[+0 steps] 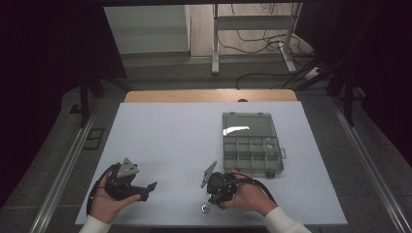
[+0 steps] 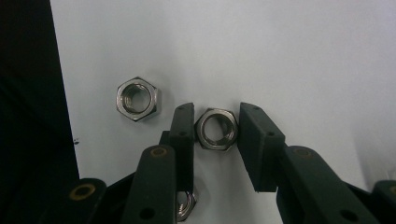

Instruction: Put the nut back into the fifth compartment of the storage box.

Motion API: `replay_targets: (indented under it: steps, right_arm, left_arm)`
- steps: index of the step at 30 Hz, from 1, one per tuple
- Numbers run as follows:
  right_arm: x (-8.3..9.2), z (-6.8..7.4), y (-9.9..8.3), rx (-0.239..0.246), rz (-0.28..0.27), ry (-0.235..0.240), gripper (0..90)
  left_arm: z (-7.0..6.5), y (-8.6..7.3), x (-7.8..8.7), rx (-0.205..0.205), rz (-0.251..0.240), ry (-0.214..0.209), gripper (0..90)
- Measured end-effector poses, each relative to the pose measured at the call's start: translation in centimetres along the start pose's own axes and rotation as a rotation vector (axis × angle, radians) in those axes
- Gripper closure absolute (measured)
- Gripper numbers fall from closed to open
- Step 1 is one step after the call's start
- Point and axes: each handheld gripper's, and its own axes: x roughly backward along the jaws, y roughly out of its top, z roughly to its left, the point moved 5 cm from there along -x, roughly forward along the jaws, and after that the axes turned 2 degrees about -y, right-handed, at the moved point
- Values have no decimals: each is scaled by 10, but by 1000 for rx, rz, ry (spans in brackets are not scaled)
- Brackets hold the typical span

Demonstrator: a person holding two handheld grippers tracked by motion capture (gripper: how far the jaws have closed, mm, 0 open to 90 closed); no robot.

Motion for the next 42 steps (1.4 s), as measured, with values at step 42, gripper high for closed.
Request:
replay_targets:
  steps: [42]
  right_arm:
    - [60,-42,-12,-149,-170,-135,705]
  left_arm:
    - [1,-1,-1,-1,6,1,75]
